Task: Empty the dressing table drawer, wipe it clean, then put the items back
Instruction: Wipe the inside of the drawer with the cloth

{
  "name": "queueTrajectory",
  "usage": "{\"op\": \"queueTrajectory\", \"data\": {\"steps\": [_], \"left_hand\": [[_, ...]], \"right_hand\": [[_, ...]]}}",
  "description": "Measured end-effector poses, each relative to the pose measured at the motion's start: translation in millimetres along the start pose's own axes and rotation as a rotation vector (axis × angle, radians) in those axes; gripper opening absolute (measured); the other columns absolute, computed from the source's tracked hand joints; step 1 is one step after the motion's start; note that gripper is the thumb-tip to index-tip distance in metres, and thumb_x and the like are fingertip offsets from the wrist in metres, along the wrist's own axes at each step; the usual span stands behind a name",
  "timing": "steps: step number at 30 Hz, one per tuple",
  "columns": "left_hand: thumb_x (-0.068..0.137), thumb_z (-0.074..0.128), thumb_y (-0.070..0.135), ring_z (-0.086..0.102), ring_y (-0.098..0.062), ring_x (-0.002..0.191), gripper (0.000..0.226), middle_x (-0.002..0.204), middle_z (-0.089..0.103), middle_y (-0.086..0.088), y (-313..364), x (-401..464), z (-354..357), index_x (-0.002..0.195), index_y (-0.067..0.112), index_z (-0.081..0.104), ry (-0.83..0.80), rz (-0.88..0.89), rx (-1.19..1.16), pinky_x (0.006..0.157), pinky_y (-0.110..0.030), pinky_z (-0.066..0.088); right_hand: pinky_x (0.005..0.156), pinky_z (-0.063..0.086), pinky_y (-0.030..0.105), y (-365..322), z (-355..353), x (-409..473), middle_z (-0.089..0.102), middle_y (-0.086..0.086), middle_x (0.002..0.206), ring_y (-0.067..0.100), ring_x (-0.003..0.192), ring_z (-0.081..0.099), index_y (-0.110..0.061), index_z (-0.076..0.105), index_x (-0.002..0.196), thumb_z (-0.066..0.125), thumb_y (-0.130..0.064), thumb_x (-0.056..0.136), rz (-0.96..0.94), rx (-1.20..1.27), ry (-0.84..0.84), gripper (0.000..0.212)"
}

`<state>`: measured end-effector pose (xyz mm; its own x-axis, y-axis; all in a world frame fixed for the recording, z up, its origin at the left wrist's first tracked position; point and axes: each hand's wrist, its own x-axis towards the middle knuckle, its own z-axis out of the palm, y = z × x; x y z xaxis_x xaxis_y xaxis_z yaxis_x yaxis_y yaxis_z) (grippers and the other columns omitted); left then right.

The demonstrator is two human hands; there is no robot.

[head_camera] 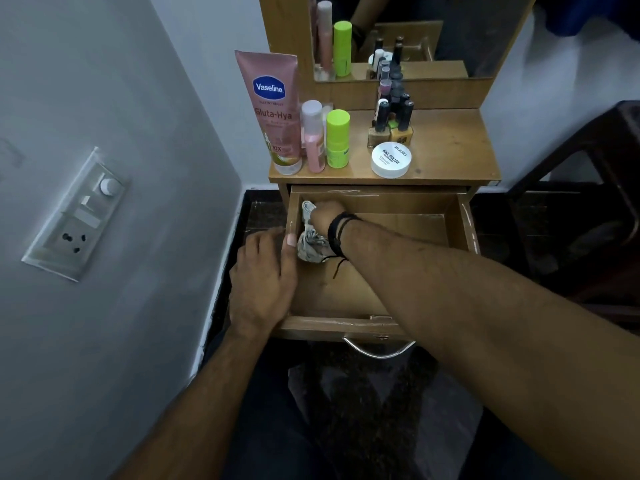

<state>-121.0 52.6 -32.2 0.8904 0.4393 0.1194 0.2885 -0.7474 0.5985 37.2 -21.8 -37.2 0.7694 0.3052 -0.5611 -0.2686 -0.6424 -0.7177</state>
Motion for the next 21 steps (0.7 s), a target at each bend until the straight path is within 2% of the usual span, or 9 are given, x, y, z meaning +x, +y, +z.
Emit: {"op": "queueTrajectory", "data": {"steps": [3, 4, 5, 9, 11, 13, 16, 19, 21], "left_hand": [[0.100, 0.018, 0.065, 0.049, -0.019, 0.119, 0.059, 0.130, 0.054, 0.000, 0.6, 0.9, 0.0, 0.131, 0.027, 0.052, -0.003, -0.008, -0.010, 0.099, -0.050, 0.044], [0.100, 0.018, 0.065, 0.049, -0.020, 0.119, 0.060, 0.130, 0.054, 0.000, 0.3, 0.7, 0.4, 0.131, 0.027, 0.052, -0.007, -0.007, -0.005, 0.098, -0.050, 0.045], [0.099, 0.017, 0.065, 0.049, -0.021, 0.119, 0.061, 0.131, 0.054, -0.001, 0.3, 1.1, 0.2, 0.132, 0.026, 0.051, -0.009, -0.006, 0.002, 0.098, -0.050, 0.045], [0.099, 0.017, 0.065, 0.050, -0.023, 0.120, 0.062, 0.132, 0.053, -0.002, -1.0, 1.6, 2.1, 0.133, 0.025, 0.051, -0.016, -0.017, 0.014, 0.100, -0.051, 0.044], [0.099, 0.017, 0.066, 0.050, -0.023, 0.120, 0.064, 0.133, 0.053, -0.003, -2.0, 1.2, 2.2, 0.133, 0.024, 0.051, -0.018, -0.019, 0.018, 0.099, -0.052, 0.044], [0.098, 0.016, 0.066, 0.050, -0.024, 0.120, 0.065, 0.132, 0.053, -0.004, -0.6, 0.0, 1.9, 0.134, 0.024, 0.051, -0.018, -0.011, 0.019, 0.099, -0.052, 0.045], [0.098, 0.016, 0.067, 0.051, -0.024, 0.119, 0.065, 0.130, 0.054, -0.003, -1.2, -0.3, 0.8, 0.132, 0.025, 0.052, -0.019, -0.019, 0.014, 0.099, -0.052, 0.045], [0.099, 0.018, 0.065, 0.051, -0.022, 0.117, 0.061, 0.127, 0.054, -0.002, -0.7, -0.5, 0.6, 0.129, 0.026, 0.053, -0.019, -0.008, 0.008, 0.097, -0.051, 0.045], [0.098, 0.017, 0.065, 0.051, -0.022, 0.117, 0.062, 0.127, 0.054, -0.001, -0.6, -0.1, 1.0, 0.129, 0.026, 0.053, -0.022, -0.005, 0.010, 0.096, -0.051, 0.046]], "right_hand": [[0.096, 0.052, 0.036, 9.8, 16.3, -5.1, 0.070, 0.012, 0.114, 0.030, 0.108, 0.065, -0.007, 0.070, 0.120, 0.054, -0.008, 0.097, -0.080, 0.356, 0.140, 0.028], [0.092, 0.054, 0.033, 18.6, 22.9, -3.4, 0.071, 0.007, 0.108, 0.026, 0.101, 0.066, -0.011, 0.072, 0.117, 0.055, -0.008, 0.095, -0.100, 0.394, 0.179, 0.027], [0.090, 0.054, 0.033, 21.9, 24.5, -8.5, 0.071, 0.004, 0.108, 0.024, 0.099, 0.066, -0.015, 0.071, 0.116, 0.056, -0.010, 0.093, -0.114, 0.388, 0.147, 0.027], [0.091, 0.056, 0.044, 39.4, 7.4, -37.9, 0.063, 0.003, 0.104, 0.024, 0.103, 0.061, -0.016, 0.061, 0.111, 0.057, -0.005, 0.091, -0.106, 0.047, -0.227, 0.024], [0.090, 0.056, 0.048, 45.0, 0.2, -50.3, 0.061, 0.003, 0.111, 0.026, 0.109, 0.058, -0.019, 0.058, 0.116, 0.059, -0.002, 0.090, -0.034, -0.100, -0.421, 0.032], [0.084, 0.058, 0.046, 43.2, -2.6, -54.9, 0.059, 0.003, 0.114, 0.026, 0.109, 0.056, -0.023, 0.057, 0.113, 0.059, 0.000, 0.089, 0.009, -0.106, -0.496, 0.033], [0.067, 0.058, 0.034, 31.1, -4.5, -44.4, 0.061, 0.004, 0.107, 0.022, 0.097, 0.059, -0.027, 0.062, 0.098, 0.054, -0.004, 0.093, 0.000, 0.129, -0.306, 0.025], [0.065, 0.054, 0.034, 13.4, -3.2, -32.8, 0.062, 0.003, 0.112, 0.022, 0.098, 0.059, -0.028, 0.059, 0.097, 0.055, -0.001, 0.093, -0.013, 0.463, -0.143, 0.027], [0.070, 0.053, 0.036, 10.0, -0.5, -30.2, 0.061, 0.002, 0.115, 0.021, 0.098, 0.058, -0.026, 0.055, 0.102, 0.056, 0.001, 0.091, -0.075, 0.382, -0.084, 0.029]]}}
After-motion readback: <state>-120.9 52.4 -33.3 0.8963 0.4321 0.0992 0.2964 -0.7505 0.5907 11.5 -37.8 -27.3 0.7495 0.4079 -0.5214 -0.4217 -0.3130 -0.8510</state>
